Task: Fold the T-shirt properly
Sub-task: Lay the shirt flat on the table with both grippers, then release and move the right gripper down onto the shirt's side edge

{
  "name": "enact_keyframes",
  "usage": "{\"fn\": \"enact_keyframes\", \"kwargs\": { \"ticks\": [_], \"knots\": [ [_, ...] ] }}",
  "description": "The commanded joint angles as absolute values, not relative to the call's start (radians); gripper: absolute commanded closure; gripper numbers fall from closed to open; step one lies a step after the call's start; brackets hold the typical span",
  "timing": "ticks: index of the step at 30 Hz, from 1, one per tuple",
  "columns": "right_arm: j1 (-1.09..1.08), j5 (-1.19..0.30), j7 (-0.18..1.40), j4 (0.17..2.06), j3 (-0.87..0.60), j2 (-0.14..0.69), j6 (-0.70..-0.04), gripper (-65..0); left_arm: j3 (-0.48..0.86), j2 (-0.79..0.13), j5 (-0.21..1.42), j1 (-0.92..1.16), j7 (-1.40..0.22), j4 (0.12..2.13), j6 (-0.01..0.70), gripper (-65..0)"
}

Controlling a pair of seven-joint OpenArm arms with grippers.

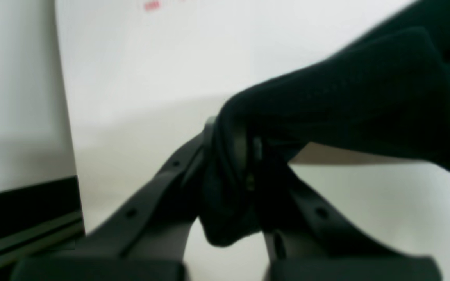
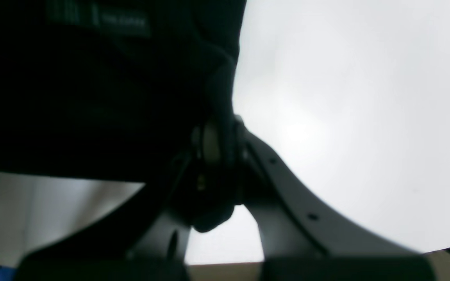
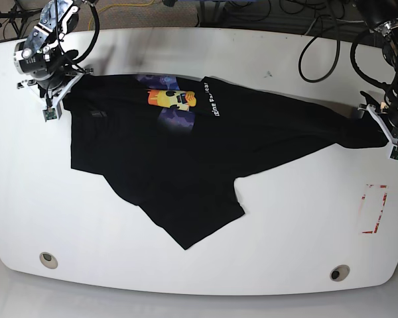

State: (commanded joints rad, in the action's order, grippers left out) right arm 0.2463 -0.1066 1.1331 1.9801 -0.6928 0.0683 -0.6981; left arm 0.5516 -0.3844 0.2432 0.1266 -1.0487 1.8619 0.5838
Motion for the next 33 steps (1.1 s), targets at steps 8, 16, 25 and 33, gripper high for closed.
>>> {"fn": "enact_keyframes", "kwargs": {
  "ticks": [8,16,25,33],
  "knots": [
    [0.259,-0.105,1.135,1.980,-0.697,0.047,-0.698,-23.3,0.552,-0.386,0.243,0.142,-1.049,1.863,0.584,-1.9],
    [0.271,-0.105,1.135,2.009,-0.699,0.048,-0.698,-46.1,0.544,-0.426,0.242,0.166,-1.049,1.867,0.584,-2.1],
    [0.260,-0.113,1.175,2.032,-0.745,0.076,-0.698,-46.6,0.510,-0.489,0.242,0.188,-1.049,1.865,0.584,-2.1],
    [0.171,-0.114,1.175,2.002,-0.745,0.079,-0.698,-46.6,0.472,-0.519,0.242,0.189,-1.049,1.865,0.584,-2.1]
  ]
}}
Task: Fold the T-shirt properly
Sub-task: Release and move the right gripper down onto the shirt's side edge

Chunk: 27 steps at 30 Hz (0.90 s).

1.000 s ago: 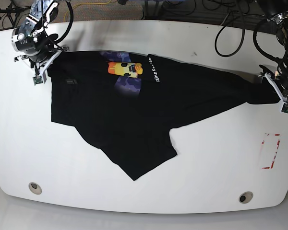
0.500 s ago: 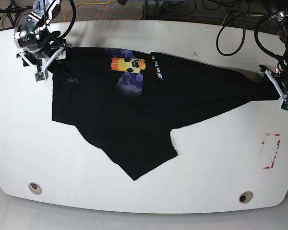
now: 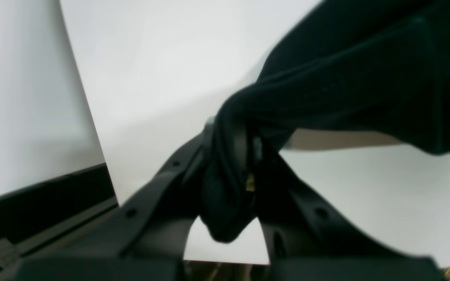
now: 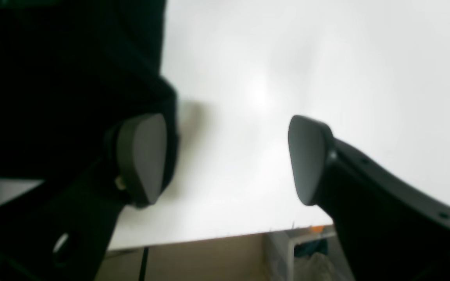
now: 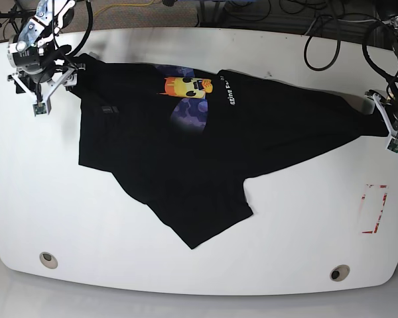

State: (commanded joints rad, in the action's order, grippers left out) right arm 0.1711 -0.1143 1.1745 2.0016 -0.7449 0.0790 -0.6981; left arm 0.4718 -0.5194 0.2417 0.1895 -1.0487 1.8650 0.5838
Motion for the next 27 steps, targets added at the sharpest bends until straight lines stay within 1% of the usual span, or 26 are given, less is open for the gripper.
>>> {"fn": "enact_keyframes", "kwargs": {
  "ticks": [4,11,13,15,19,23,27],
  "knots": [
    [0.082,-0.108,1.175,1.982,-0.745,0.079,-0.698,-46.6,0.472,-0.516,0.242,0.189,-1.049,1.865,0.584,-2.1],
    [-0.110,-0.108,1.176,1.827,-0.736,0.087,-0.698,-46.6,0.472,-0.515,0.242,0.188,-1.049,1.865,0.584,-2.1],
    [-0.156,-0.107,1.175,1.767,-0.699,0.091,-0.698,-46.6,0.472,-0.515,0.242,0.188,-1.049,1.865,0.584,-1.9],
    [-0.200,-0.105,1.167,1.695,-0.641,0.117,-0.698,-46.6,0.472,-0.515,0.242,0.189,-1.050,1.865,0.584,-1.9],
    [-0.266,-0.105,1.099,1.575,-0.547,0.133,-0.698,-46.6,0.472,-0.515,0.242,0.189,-1.050,1.867,0.584,-1.9],
    [-0.321,-0.105,1.041,1.475,-0.512,0.136,-0.698,-46.6,0.472,-0.515,0.242,0.189,-1.050,1.867,0.584,-1.8],
    [-0.387,-0.105,0.969,1.333,-0.490,0.150,-0.698,-46.6,0.472,-0.513,0.242,0.189,-1.050,1.867,0.584,-1.8]
  ]
}}
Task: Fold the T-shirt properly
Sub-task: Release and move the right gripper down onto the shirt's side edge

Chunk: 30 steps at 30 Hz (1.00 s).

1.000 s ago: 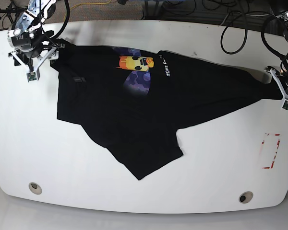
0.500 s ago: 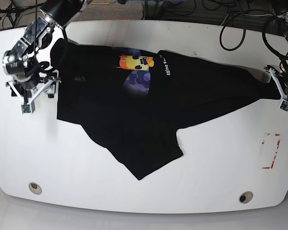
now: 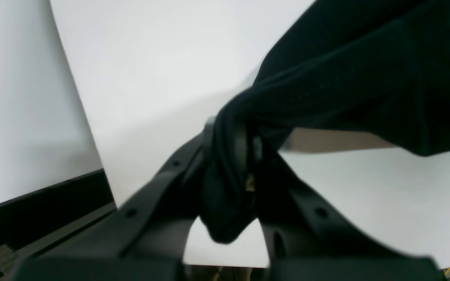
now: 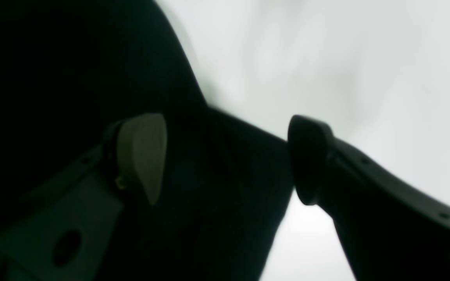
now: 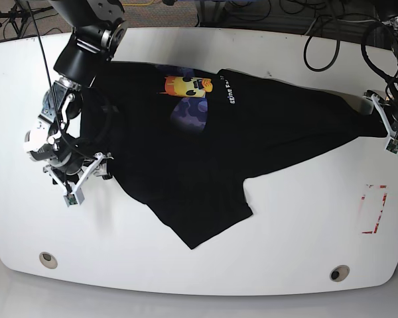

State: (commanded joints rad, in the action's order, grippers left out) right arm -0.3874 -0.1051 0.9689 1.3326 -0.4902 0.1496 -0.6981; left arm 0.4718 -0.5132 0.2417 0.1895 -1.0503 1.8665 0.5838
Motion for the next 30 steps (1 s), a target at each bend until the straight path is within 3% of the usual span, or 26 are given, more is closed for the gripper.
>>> {"fn": "enact_keyframes", "kwargs": {
  "ticks": [16,30],
  "knots": [
    [-0.510,-0.108,0.745,0.931,-0.441,0.162,-0.698,-46.6,0.475,-0.479,0.243,0.189,-1.050,1.870,0.584,-1.8],
    [-0.490,-0.114,0.745,0.924,-0.341,0.107,-0.698,-46.6,0.473,-0.478,0.242,0.188,-1.050,1.868,0.582,-1.8]
  ]
}}
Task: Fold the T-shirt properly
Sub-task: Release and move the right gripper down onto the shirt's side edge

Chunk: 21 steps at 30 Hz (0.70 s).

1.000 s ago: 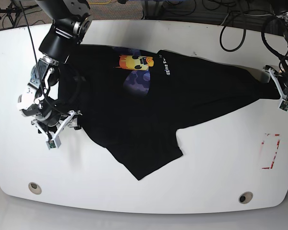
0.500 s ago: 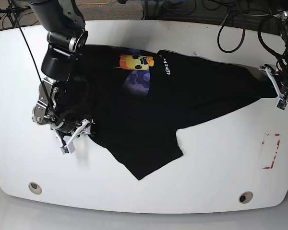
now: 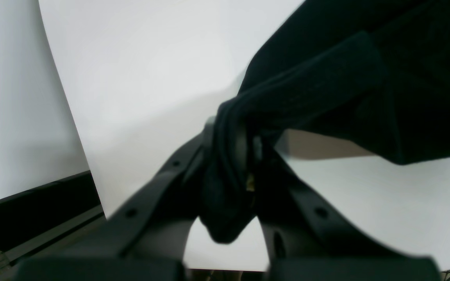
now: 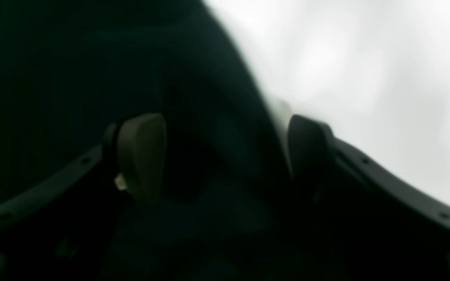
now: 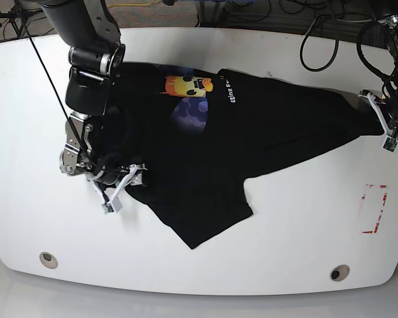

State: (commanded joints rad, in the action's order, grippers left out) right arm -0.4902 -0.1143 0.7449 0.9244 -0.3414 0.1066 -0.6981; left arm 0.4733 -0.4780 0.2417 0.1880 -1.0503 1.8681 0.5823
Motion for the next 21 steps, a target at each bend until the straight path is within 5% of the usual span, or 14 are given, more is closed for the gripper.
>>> {"fn": "enact_keyframes", "kwargs": {
  "ticks": [6,13,21],
  "knots": [
    [-0.483,-0.111,0.745,0.924,-0.340,0.091,-0.698,-41.5,0.473,-0.478,0.242,0.185,-1.050,1.867,0.582,-1.8],
    [-0.483,-0.107,0.745,0.926,-0.337,0.093,-0.698,-2.1,0.472,-0.478,0.242,0.183,-1.050,1.865,0.582,-1.8],
    [-0.473,-0.105,0.762,1.021,-0.337,0.130,-0.698,0.0,0.473,-0.478,0.242,0.182,-1.050,1.867,0.582,-1.8]
  ]
}}
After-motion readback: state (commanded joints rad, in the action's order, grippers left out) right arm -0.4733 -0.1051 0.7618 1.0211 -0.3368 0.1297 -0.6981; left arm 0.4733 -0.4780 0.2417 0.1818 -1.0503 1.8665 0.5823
